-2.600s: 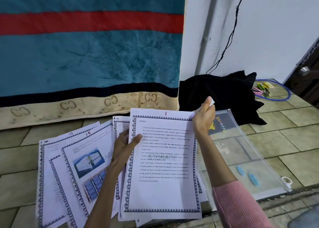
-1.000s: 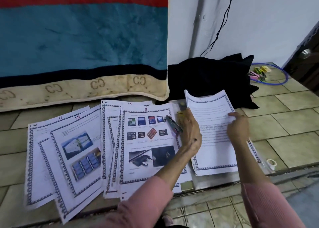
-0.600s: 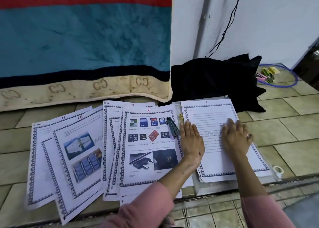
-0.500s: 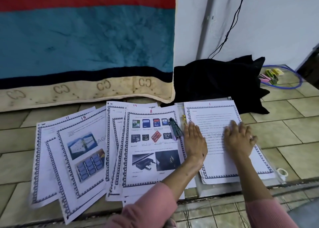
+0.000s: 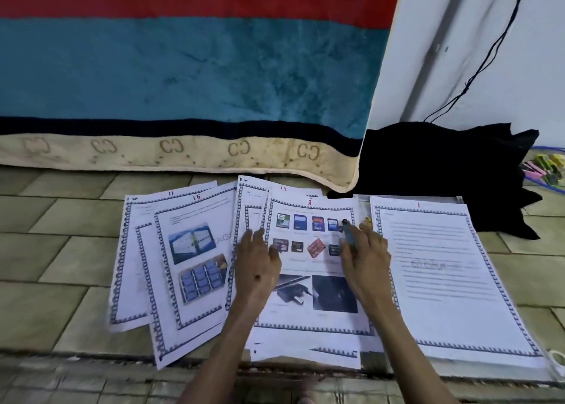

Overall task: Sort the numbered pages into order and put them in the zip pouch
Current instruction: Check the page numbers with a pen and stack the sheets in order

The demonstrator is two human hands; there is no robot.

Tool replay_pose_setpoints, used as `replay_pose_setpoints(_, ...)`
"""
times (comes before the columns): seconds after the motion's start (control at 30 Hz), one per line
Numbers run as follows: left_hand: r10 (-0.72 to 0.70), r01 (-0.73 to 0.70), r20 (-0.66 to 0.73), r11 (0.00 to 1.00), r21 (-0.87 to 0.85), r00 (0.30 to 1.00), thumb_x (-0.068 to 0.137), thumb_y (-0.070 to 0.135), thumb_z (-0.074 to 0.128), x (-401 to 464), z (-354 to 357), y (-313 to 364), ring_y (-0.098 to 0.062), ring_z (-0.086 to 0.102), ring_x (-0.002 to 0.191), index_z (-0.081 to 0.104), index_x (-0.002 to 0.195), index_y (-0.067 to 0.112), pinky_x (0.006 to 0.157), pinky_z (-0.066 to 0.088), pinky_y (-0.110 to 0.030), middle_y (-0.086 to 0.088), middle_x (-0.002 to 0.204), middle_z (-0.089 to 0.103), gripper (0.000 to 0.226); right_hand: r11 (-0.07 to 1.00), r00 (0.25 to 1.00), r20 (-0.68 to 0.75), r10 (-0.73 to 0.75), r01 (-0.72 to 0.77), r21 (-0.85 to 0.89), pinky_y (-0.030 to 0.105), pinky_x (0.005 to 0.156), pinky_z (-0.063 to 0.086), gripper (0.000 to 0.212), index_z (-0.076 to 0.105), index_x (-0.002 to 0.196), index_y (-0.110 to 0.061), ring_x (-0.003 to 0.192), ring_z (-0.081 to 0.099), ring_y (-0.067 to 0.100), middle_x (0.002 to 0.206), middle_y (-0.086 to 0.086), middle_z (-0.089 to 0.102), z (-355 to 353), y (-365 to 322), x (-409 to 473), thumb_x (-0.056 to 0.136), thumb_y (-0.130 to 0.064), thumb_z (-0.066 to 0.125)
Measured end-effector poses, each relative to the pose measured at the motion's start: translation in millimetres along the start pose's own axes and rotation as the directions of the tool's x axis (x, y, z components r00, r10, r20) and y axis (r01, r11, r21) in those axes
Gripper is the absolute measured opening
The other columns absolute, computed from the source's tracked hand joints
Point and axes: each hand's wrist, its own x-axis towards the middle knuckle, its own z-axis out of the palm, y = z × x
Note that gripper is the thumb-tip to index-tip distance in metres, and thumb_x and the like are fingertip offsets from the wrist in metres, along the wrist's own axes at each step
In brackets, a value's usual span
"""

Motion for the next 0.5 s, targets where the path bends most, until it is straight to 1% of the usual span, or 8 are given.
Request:
replay_pose_setpoints(0.07,-0.107,0.108,0.039,0.994,-0.032,0.994,0.096,0.022,0.041,2,-11,-14,-0.030,0.031,0.136,0.028,0.143,0.008,0.111,0.027,-0.038,-0.014,0.149,0.030,0.051,0.994,0.996,0.088,-0.013,0.022,-0.108,0.046,0.109,0.028,0.056,0.045,0.135,-0.020,0.135,0.031,0.032,0.143,0.009,0.043,12,-7,2,0.089,-0.048,0.032)
replay_pose_setpoints(0.13,-0.147,0.153,0.078,0.986,-0.073,0.986,0.095,0.020,0.043,5,-17,-21,-0.032,0.038,0.131,0.027,0.143,0.006,0.111,0.031,-0.040,-0.018,0.144,0.037,0.052,0.978,0.990,0.134,0.050,-0.021,-0.209,0.046,0.113,0.021,0.047,0.041,0.139,-0.021,0.140,0.022,0.032,0.150,0.004,0.034,20,-10,2,0.093,-0.033,0.043)
replay_pose_setpoints(0.2,-0.172,0.192,0.137,0.970,-0.148,0.975,0.094,0.021,0.047,10,-21,-23,-0.032,0.047,0.124,0.028,0.141,0.003,0.108,0.035,-0.038,-0.020,0.138,0.045,0.053,0.966,0.989,0.104,0.102,-0.074,-0.246,0.047,0.113,0.022,0.044,0.045,0.137,-0.017,0.139,0.022,0.033,0.149,0.007,0.035,21,-12,2,0.093,-0.016,0.046)
replay_pose_setpoints(0.3,-0.198,0.254,0.241,0.940,-0.229,0.950,0.092,0.024,0.054,19,-25,-25,-0.029,0.053,0.116,0.035,0.136,0.001,0.099,0.040,-0.032,-0.018,0.131,0.053,0.054,0.971,0.983,0.058,0.177,-0.164,-0.173,0.047,0.106,0.031,0.046,0.052,0.132,-0.010,0.127,0.035,0.037,0.142,0.017,0.041,23,-10,6,0.088,0.002,0.046)
replay_pose_setpoints(0.37,-0.168,0.259,0.295,0.918,-0.301,0.940,0.088,0.022,0.059,25,-23,-29,-0.027,0.053,0.116,0.045,0.131,0.005,0.104,0.039,-0.035,-0.012,0.129,0.056,0.049,0.978,0.982,0.021,0.187,-0.184,-0.095,0.047,0.103,0.035,0.047,0.054,0.130,-0.009,0.121,0.039,0.037,0.139,0.019,0.044,22,-7,6,0.087,0.007,0.045)
replay_pose_setpoints(0.4,-0.157,0.268,0.314,0.899,-0.347,0.936,0.087,0.020,0.060,27,-21,-30,-0.026,0.052,0.118,0.046,0.131,0.007,0.107,0.037,-0.039,-0.008,0.129,0.056,0.048,0.981,0.983,-0.018,0.182,-0.183,-0.064,0.046,0.102,0.037,0.046,0.055,0.129,-0.008,0.119,0.041,0.036,0.139,0.019,0.046,22,-6,5,0.087,0.007,0.045)
replay_pose_setpoints(0.47,-0.172,0.314,0.332,0.841,-0.440,0.927,0.085,0.015,0.061,30,-19,-32,-0.026,0.046,0.123,0.042,0.134,0.009,0.111,0.031,-0.042,-0.002,0.127,0.053,0.053,0.983,0.975,-0.127,0.183,-0.185,-0.004,0.046,0.100,0.039,0.044,0.057,0.127,-0.008,0.118,0.043,0.037,0.137,0.019,0.049,20,-3,1,0.087,0.007,0.047)
replay_pose_setpoints(0.5,-0.188,0.340,0.336,0.810,-0.479,0.923,0.084,0.012,0.062,32,-17,-33,-0.026,0.046,0.123,0.040,0.135,0.009,0.111,0.030,-0.040,-0.007,0.131,0.051,0.056,0.980,0.966,-0.169,0.197,-0.197,0.016,0.046,0.099,0.039,0.043,0.057,0.127,-0.007,0.118,0.043,0.038,0.135,0.021,0.050,19,-1,-1,0.088,0.007,0.047)
